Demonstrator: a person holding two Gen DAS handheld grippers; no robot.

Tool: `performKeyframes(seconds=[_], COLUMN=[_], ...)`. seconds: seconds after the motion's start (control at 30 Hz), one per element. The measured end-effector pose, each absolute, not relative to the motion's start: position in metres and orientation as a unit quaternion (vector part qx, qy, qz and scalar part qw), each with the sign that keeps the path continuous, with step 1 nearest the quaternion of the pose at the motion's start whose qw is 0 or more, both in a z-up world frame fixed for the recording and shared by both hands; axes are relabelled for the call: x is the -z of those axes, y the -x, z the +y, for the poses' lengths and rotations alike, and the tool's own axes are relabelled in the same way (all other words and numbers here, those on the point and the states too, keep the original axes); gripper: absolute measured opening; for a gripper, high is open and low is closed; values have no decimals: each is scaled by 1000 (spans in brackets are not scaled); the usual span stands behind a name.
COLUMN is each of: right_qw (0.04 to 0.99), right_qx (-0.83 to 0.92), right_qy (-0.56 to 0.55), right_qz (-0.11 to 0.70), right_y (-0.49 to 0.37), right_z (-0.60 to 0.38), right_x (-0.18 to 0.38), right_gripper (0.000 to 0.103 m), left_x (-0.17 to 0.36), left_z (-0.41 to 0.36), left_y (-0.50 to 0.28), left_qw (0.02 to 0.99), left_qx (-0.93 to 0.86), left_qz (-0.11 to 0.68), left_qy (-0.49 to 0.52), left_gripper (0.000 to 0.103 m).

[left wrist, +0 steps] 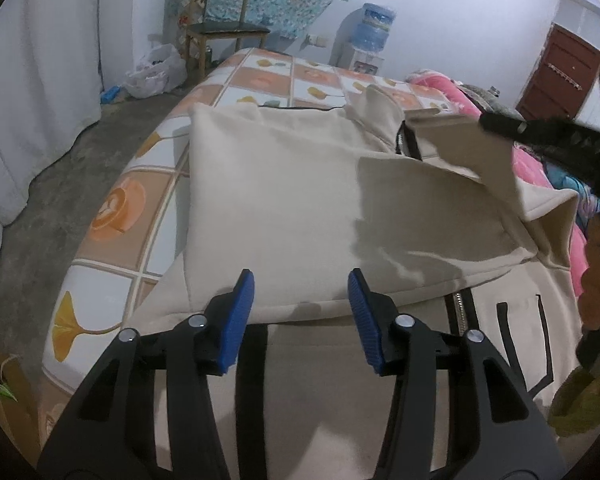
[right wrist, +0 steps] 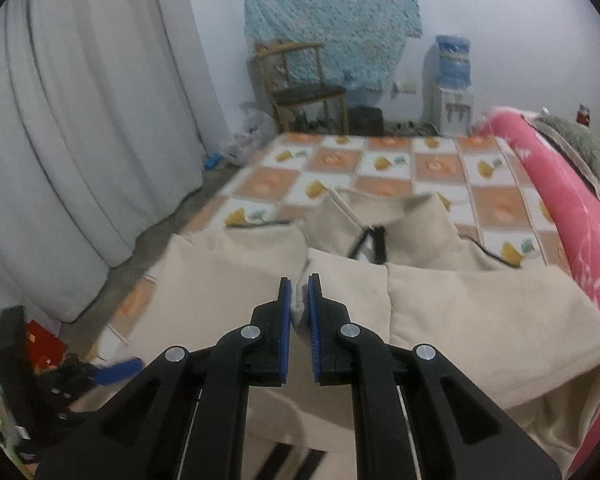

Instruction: Fold large clothes

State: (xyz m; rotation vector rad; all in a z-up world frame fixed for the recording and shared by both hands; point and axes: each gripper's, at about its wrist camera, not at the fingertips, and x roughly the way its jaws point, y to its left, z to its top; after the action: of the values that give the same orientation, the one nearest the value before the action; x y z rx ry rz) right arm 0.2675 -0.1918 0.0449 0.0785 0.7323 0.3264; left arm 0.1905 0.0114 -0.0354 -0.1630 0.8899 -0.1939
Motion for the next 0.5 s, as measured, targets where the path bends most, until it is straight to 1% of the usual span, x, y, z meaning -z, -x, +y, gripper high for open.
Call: performKeyframes(seconds=[0.13, 0.2, 0.23, 0.27, 0.3, 0.33, 0.43, 0.5], right_qw=[923, 914, 907, 896, 874, 861, 840, 835], right_qx=[-179, -191, -198, -209, -227, -234, -249, -257], right_qy=[-27, -18, -15, -14, -17, -21, -40, -69], right_qz=[340, 358, 371, 392, 430, 451, 481, 482], right_y=[-272, -277, -280, -284, -289, -292, -290, -284], right_z=[-173, -161, -157, -152, -146, -145, -149, -166], right_x=[-50, -39, -32, -22, -6, 3, 18, 16], right_gripper=[9, 13, 17, 32, 48, 50, 51, 57], left_x=[35, 32, 30, 27, 26, 24, 19, 14], left_z=[22, 27, 29, 32, 33, 35, 39, 40], left_y=[-191, -188, -186, -184, -182, -180, -177, -179], left_qw=[895, 897, 898, 899, 900, 899, 895, 891], left_qx=[87, 86, 87, 90, 93, 98, 117, 134], left_qz=[427, 423, 421, 418, 416, 415, 416, 415], left_qy=[90, 93, 93, 93, 93, 96, 110, 122], left_gripper=[42, 42, 42, 42, 42, 42, 42, 41])
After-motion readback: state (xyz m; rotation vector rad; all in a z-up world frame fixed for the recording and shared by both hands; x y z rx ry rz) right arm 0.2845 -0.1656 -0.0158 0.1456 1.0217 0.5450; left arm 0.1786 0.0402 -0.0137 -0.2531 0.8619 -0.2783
